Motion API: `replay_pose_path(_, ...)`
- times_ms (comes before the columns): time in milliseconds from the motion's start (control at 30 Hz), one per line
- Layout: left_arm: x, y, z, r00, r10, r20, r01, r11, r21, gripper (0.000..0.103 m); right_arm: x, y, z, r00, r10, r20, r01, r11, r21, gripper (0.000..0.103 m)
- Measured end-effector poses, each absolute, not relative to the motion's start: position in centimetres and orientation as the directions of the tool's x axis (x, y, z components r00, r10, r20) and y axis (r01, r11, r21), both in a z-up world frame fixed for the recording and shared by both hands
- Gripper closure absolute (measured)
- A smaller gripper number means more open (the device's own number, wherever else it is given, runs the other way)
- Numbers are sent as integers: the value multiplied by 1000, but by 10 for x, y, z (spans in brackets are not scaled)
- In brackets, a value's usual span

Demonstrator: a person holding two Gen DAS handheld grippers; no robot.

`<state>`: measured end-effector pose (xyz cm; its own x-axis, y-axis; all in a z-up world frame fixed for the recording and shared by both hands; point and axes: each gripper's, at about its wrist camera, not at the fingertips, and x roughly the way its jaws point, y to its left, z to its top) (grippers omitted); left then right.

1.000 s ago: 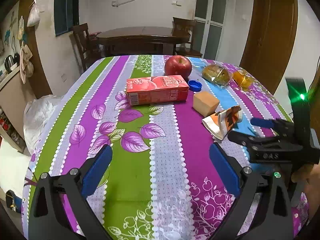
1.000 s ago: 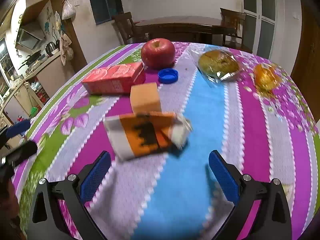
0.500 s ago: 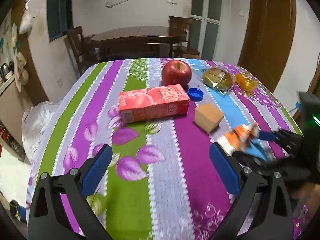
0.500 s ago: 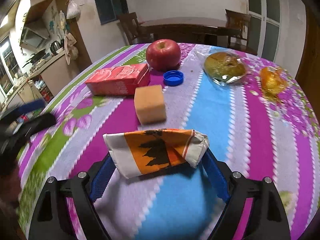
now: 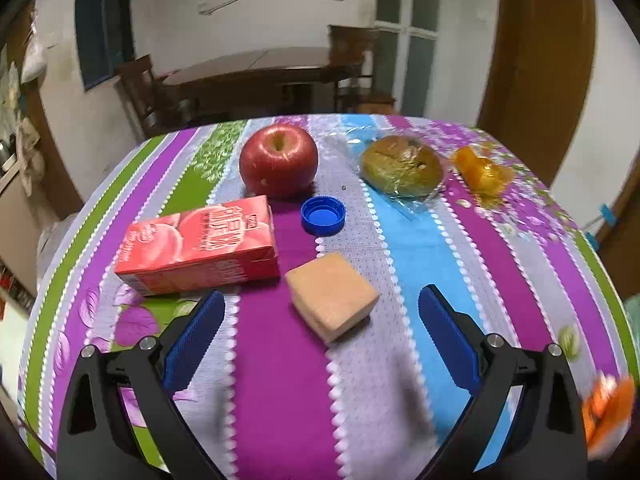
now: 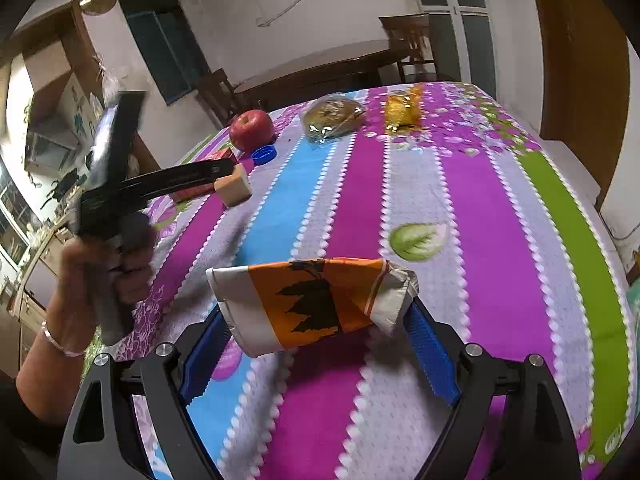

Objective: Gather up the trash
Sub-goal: 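Grasp the orange wrapper with the right tool while the left tool grasps the beige sponge, then carry the orange wrapper and beige sponge over the green bin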

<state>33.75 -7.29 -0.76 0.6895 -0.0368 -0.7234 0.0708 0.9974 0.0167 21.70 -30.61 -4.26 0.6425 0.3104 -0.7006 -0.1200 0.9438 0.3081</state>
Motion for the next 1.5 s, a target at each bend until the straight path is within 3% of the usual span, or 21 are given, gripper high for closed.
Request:
replay_pose_path(133, 358, -80, -26, 633, 29, -773, 2, 999, 40, 13, 206, -313, -41, 650, 314, -692, -119, 941, 316, 18)
replay_pose_path(267, 363, -72, -40, 598, -2, -801, -18, 1000, -16, 58, 194, -319, -37, 664, 312, -679, -117, 941, 318, 18)
replay_pose_path(367, 352, -70, -36, 607, -10, -794, -13, 1000, -22, 61, 189, -327, -33, 677, 306, -670, -108, 941, 321, 18)
replay_pose_path(567, 280, -84, 1, 666, -139, -733, 159, 986, -43, 63, 169, -351, -21, 712, 259, -653, -75, 952, 296, 18)
replay_pose_path(800, 218, -143, 24, 625, -306, -719, 387, 921, -56, 63, 126, -393, -3, 743, 160, -650, 6, 969, 245, 18)
replay_pose_path(1300, 145, -383, 40, 453, -564, -690, 822, 563, 80, 63, 13, -550, 51, 719, -249, -649, 363, 931, 44, 18)
replay_pose_path(1500, 133, -469, 31, 342, -605, -719, 915, 390, 107, 63, 2, -617, 49, 614, -315, -724, 445, 896, -12, 18)
